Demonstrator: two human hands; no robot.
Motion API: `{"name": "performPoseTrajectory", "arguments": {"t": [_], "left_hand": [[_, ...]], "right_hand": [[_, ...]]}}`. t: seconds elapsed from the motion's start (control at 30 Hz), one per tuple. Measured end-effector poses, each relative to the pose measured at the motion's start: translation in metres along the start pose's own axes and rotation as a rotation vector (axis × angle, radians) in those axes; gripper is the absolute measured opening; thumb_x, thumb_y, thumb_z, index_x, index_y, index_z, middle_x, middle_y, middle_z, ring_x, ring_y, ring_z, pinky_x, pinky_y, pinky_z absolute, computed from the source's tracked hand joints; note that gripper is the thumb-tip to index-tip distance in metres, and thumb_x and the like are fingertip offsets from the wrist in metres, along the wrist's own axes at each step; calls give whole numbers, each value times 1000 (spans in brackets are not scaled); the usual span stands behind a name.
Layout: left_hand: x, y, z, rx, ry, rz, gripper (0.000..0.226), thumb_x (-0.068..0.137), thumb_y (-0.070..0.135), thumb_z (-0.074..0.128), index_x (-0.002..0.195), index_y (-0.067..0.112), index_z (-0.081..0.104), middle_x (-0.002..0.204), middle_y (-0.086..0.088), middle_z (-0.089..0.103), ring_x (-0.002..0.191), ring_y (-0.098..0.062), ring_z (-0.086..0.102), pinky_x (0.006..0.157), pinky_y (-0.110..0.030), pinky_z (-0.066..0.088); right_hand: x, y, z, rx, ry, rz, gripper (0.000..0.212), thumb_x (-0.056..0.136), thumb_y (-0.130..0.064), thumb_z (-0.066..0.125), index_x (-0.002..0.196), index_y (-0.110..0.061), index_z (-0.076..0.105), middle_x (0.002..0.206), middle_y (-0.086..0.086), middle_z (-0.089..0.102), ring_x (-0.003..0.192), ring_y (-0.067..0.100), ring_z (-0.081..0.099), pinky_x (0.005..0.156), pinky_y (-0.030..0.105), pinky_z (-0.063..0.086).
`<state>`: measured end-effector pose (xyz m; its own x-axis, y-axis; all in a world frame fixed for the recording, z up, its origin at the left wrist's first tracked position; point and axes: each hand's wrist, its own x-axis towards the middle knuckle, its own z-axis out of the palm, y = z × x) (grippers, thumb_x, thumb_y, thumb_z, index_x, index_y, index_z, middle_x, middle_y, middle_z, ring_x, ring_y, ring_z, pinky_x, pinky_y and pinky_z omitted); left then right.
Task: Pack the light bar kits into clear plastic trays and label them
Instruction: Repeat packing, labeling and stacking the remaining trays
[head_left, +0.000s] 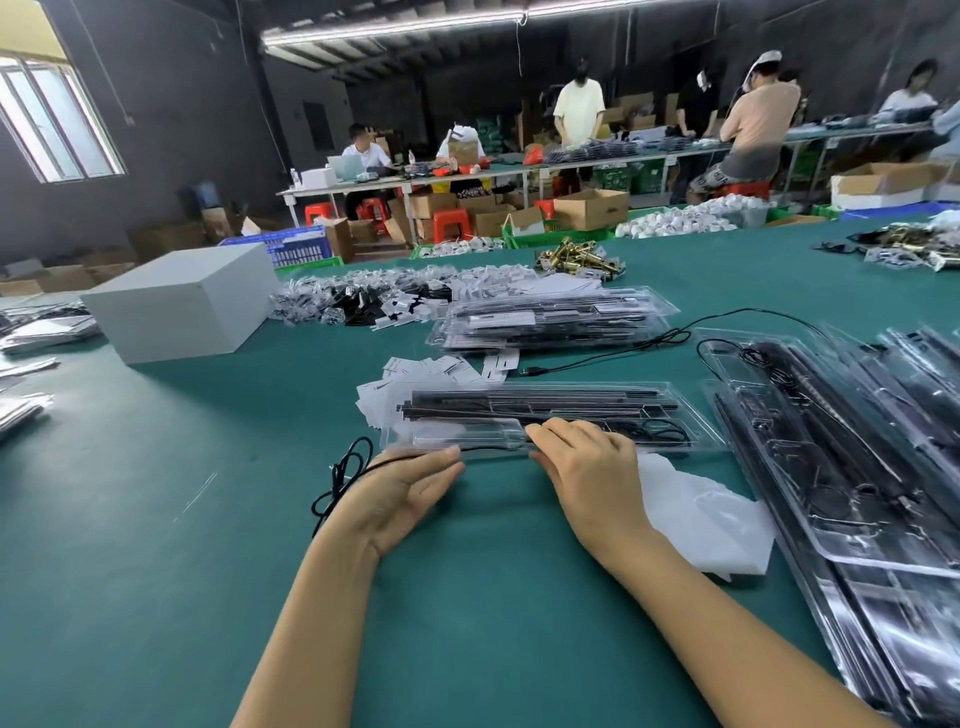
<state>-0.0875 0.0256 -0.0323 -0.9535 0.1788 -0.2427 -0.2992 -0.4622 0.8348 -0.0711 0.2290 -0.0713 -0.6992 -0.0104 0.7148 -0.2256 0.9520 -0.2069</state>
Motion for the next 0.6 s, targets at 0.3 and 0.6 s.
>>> {"name": "performPoseTrajectory", "arguments": {"t": [0.3, 0.6], "left_hand": [[-17, 26, -24, -51, -50, -97, 74, 55, 15, 92, 116, -6, 55, 123, -32, 56, 112, -44, 60, 84, -48, 56], [-9, 36, -32, -753, 589, 112, 40, 103, 38, 32, 124, 5, 38, 101, -10, 57, 87, -25, 62, 93, -40, 47]], "right_hand": [[4, 4, 1, 31, 30, 42, 22, 85, -21, 72, 106, -23, 70, 98, -10, 69, 90, 18, 65, 76, 37, 43], [2, 7, 3, 36, -59, 61, 24, 87, -24, 70, 111, -24, 70, 102, -11, 69, 96, 17, 64, 80, 38, 43]]}}
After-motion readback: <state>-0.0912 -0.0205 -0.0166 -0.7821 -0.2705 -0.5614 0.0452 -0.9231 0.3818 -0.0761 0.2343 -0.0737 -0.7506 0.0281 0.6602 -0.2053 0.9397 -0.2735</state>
